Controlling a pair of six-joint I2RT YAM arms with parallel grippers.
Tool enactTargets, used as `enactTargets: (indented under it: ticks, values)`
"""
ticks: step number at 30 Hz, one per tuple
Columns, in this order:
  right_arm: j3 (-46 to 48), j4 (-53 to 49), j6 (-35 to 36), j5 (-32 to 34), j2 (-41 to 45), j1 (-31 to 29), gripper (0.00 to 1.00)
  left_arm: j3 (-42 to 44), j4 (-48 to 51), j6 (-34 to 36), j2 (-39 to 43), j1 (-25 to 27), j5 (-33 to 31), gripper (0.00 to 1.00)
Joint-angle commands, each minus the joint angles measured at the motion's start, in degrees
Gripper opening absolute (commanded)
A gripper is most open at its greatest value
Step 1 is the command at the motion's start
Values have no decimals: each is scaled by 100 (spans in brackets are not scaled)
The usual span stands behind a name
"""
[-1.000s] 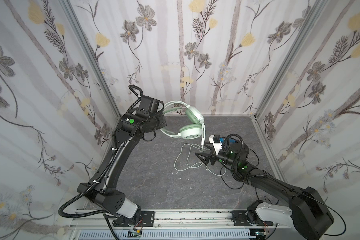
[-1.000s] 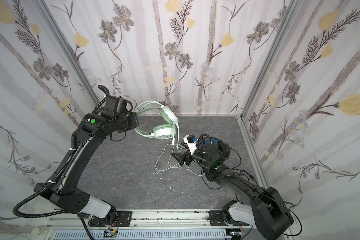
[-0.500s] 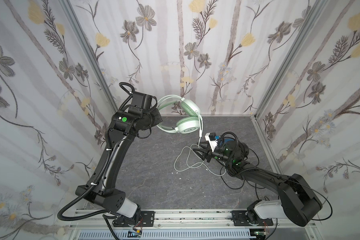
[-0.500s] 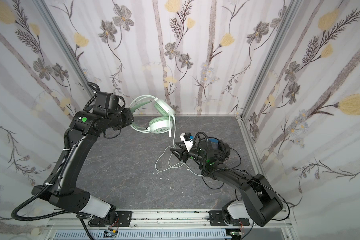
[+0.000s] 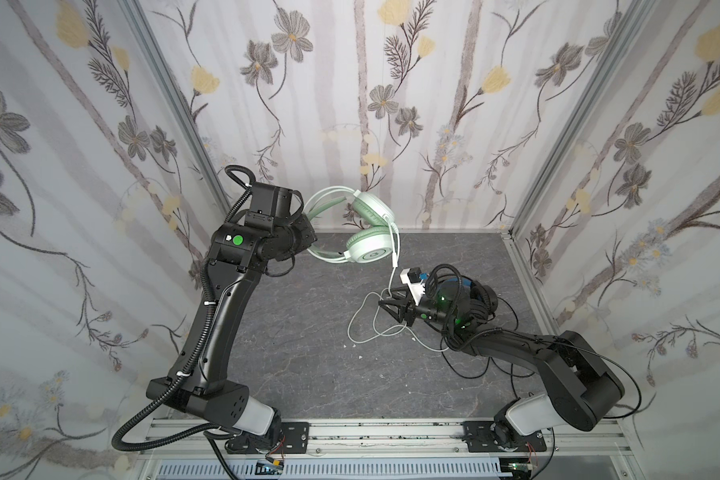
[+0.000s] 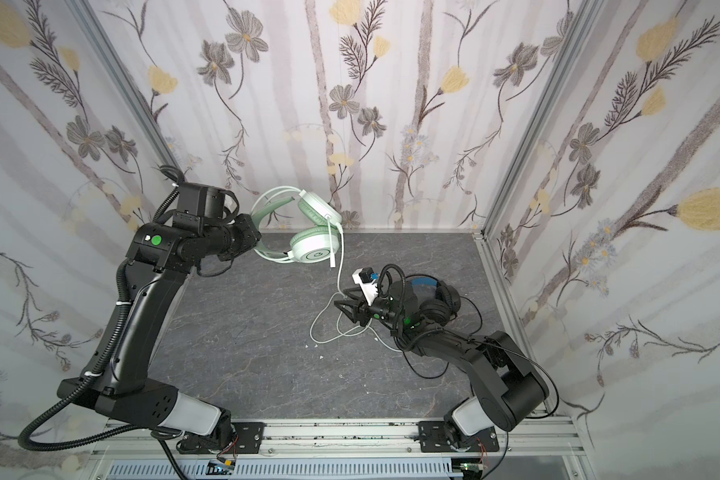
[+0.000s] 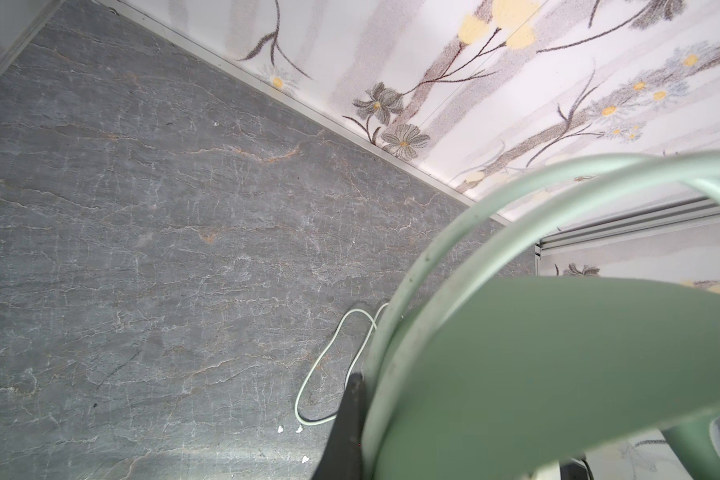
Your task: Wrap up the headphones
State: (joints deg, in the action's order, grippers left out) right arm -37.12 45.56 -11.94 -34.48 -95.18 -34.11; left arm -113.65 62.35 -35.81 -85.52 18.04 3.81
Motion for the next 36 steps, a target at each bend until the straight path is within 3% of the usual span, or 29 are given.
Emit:
enactTargets:
  ticks: [1,5,8,16,29,36]
  values:
    - [-59,490,-139,48,-178,-15,55,-10,-326,-224,69,-59,229,0]
    - [-113,575,-193,49,-363,-21,54,9,-377,-242,82,-116,291,0]
    - [-128,592,-189,80,-422,-18,48,28,-395,-264,110,-162,320,0]
    - [-230,-336,204,532,-147,-95,0,166,-501,-356,187,-299,223,0]
    - [-26,-3672,1488,2589,2403,-899,0,1183,-1543,-558,416,-288,-676,0]
    - [-966,-5177,2153,3482,3022,-1579,0,1771,-1906,-183,470,-42,-1105,0]
